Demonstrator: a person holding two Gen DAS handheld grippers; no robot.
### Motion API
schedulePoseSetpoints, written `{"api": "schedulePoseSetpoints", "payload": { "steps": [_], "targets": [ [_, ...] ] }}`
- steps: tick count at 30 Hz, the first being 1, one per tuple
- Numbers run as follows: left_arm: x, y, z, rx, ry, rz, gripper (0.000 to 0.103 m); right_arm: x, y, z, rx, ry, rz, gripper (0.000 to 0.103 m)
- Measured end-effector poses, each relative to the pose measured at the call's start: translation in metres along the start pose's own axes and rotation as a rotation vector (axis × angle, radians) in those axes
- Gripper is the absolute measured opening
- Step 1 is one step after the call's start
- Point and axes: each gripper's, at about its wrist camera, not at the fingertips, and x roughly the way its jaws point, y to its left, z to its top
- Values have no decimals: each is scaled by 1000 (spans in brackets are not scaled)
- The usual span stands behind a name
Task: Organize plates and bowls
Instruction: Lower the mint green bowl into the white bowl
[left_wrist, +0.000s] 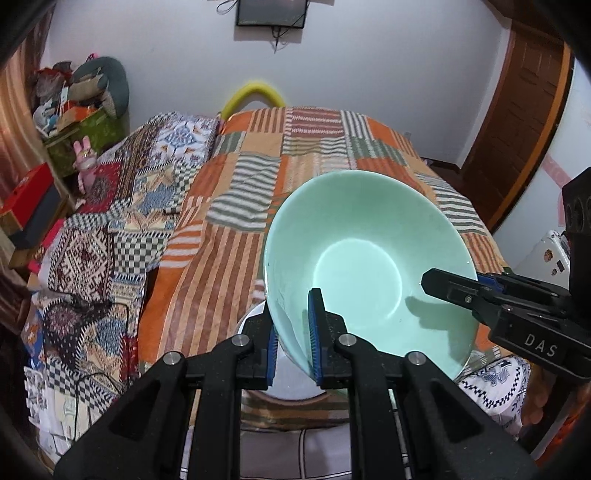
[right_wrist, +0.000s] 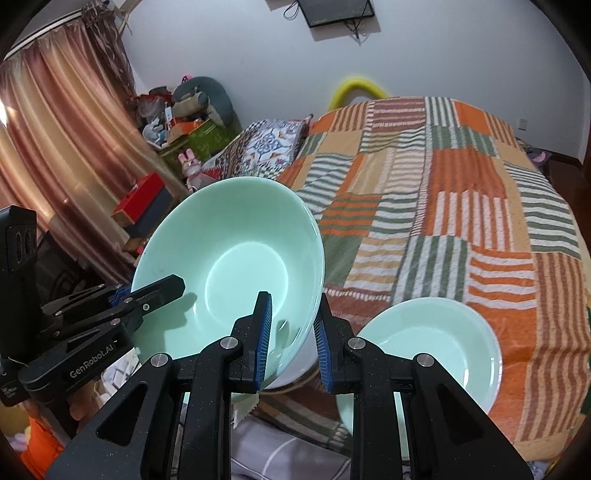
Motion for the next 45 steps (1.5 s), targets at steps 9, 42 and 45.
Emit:
{"api": "schedulePoseSetpoints", "payload": {
  "steps": [9,42,45],
  "targets": [
    [29,23,-17,-54,74,4,14,28,12,-8,-27,72,-15,21],
    [125,54,-68,-120,303,43,15,116,8,-39,-22,303,-82,21],
    [127,52,-67,-104,300,59,15,118,6,-39,-14,305,-81,21]
  ]
}}
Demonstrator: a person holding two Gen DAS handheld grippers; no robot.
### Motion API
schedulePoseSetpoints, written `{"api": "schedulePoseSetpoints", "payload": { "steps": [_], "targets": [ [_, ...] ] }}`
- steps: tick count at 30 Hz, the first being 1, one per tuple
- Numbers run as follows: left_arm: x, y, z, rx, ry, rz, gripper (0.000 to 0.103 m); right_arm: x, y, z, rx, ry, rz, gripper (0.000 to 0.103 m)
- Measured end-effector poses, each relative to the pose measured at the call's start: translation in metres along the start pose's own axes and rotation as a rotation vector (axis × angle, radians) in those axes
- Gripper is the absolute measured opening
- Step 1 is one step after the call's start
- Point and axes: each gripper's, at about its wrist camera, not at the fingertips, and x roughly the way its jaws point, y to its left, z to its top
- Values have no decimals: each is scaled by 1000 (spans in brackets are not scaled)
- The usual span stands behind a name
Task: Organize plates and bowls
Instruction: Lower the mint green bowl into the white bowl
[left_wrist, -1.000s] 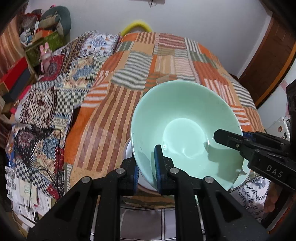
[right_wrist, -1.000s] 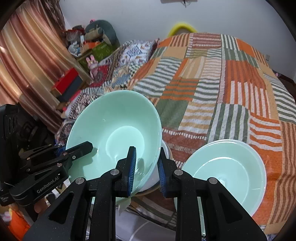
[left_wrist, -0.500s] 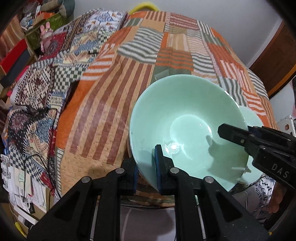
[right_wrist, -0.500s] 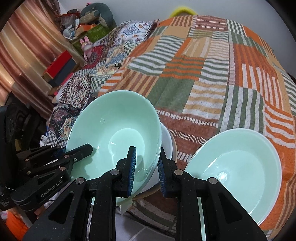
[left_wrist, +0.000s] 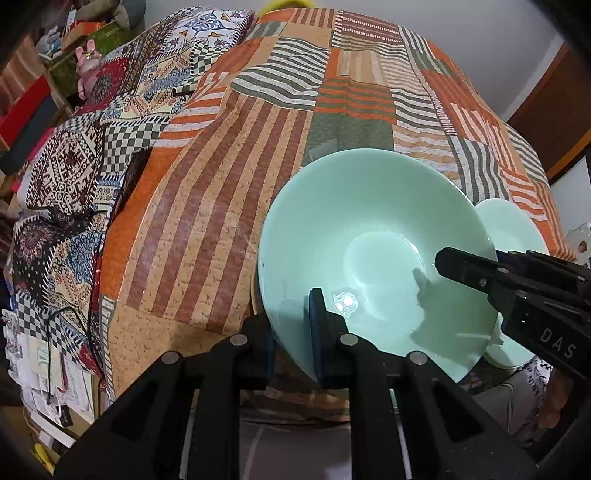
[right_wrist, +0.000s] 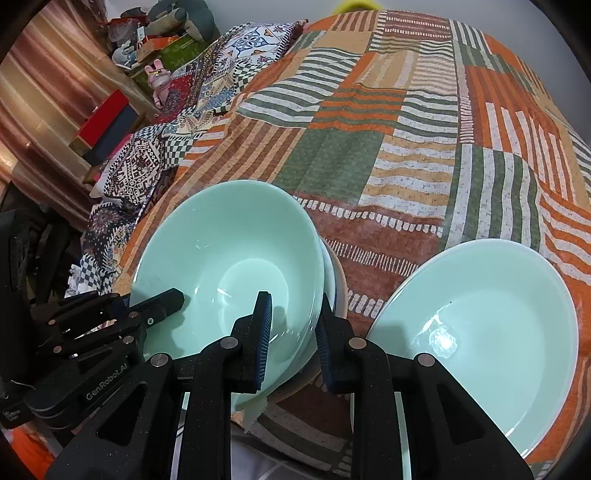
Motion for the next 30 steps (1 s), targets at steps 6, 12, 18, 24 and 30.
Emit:
{"api": "schedulePoseSetpoints", "payload": {
  "steps": [6,12,18,24,30],
  "targets": [
    [4,0,-1,20,-1,36,19,4,2,-2,-16,11,10,21],
    [4,0,-2,25,-3,34,19,4,2,-2,-21,6,13,22],
    [5,2,0,11,8,17,25,5,11,-3,-83,23,-20,23],
    [4,4,1,2,26,-2,25,4,9,-4,-82,39,-16,23],
    [-3,6,0,-11,21,2,31,-5,10,-6,-92,19,-43,27]
  ]
}}
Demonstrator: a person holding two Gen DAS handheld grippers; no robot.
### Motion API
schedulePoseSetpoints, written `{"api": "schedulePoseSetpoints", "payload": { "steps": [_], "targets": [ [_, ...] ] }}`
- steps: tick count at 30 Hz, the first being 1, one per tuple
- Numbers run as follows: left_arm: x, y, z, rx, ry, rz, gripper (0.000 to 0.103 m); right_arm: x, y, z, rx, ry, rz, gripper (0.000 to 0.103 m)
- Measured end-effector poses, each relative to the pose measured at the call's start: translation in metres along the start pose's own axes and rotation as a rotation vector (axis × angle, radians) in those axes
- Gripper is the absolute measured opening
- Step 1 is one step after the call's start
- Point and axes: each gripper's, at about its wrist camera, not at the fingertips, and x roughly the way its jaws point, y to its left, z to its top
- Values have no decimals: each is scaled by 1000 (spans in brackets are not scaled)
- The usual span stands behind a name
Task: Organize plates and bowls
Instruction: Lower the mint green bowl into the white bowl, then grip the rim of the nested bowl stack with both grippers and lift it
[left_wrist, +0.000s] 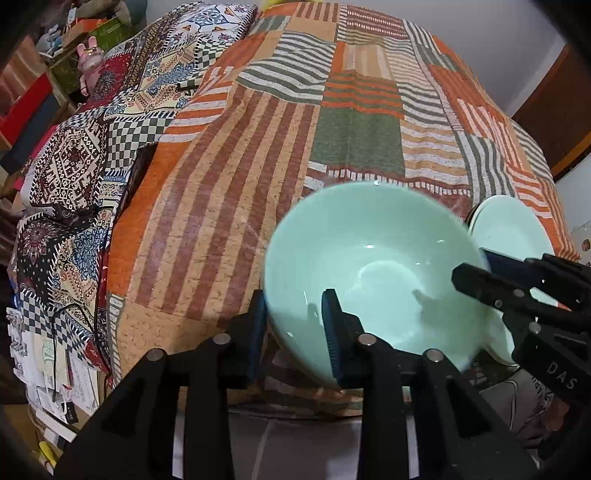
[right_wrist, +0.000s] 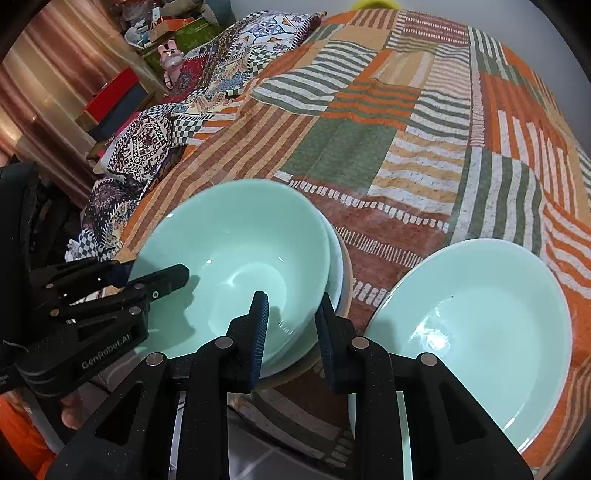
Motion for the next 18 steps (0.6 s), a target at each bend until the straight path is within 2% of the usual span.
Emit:
{"api": "schedulePoseSetpoints", "payload": {
  "steps": [9,13,18],
  "targets": [
    [-20,6,0,-12,-47,-14,32,-25,2,1,-19,-89,-9,31],
    [-27,9,0,-16,-68,-22,37,-27,-5,1,12,-104,-11,31],
    [-22,16,-3,-29,-60,-28,39,-25,-15,-3,54,-103,-12,38]
  ]
}}
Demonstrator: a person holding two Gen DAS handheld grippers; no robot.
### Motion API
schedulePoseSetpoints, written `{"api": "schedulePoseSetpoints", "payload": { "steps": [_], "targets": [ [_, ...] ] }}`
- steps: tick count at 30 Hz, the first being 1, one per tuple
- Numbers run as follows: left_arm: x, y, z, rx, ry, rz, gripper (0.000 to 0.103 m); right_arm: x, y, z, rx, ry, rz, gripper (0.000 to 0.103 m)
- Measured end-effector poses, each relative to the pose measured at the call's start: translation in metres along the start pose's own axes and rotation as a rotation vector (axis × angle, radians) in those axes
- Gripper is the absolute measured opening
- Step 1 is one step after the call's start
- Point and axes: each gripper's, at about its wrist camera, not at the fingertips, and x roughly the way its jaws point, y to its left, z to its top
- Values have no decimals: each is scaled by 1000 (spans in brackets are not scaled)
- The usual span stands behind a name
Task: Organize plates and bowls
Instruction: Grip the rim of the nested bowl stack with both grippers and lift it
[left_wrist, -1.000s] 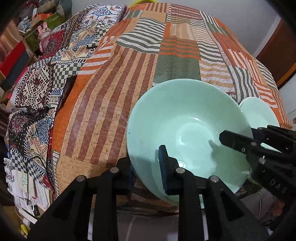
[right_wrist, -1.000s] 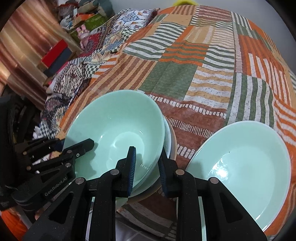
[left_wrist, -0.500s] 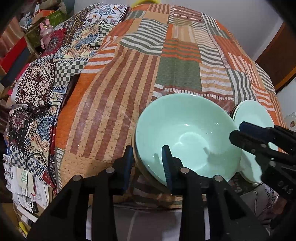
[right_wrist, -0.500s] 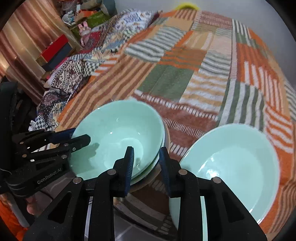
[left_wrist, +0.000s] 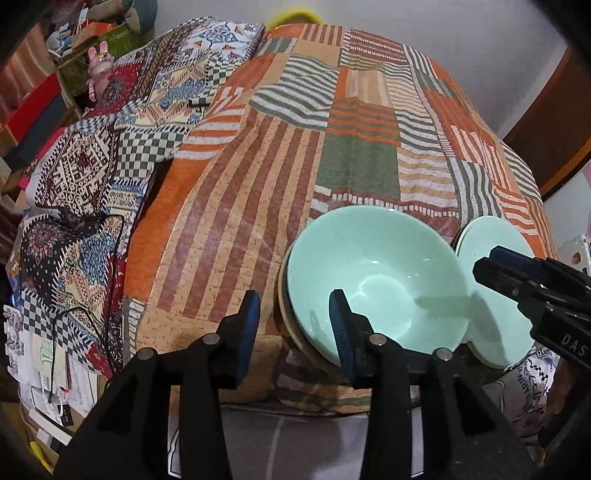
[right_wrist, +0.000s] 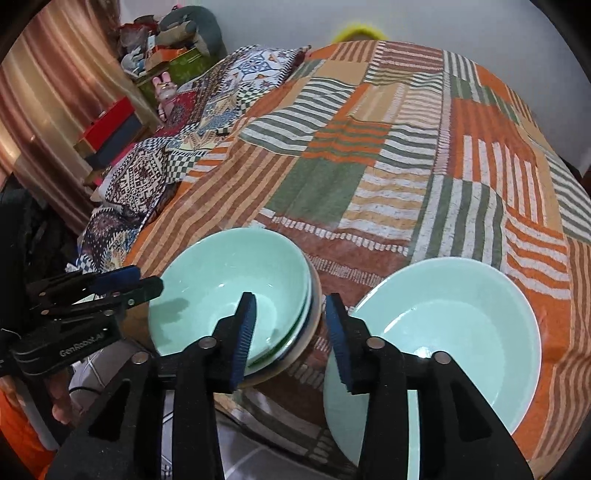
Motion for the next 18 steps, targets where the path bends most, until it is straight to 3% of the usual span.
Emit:
{"api": "schedulePoseSetpoints", "payload": {
  "steps": [18],
  "targets": [
    [43,4,-6,-55,117,-147,44,42,-8,-9,59,102,82,41]
  ]
}}
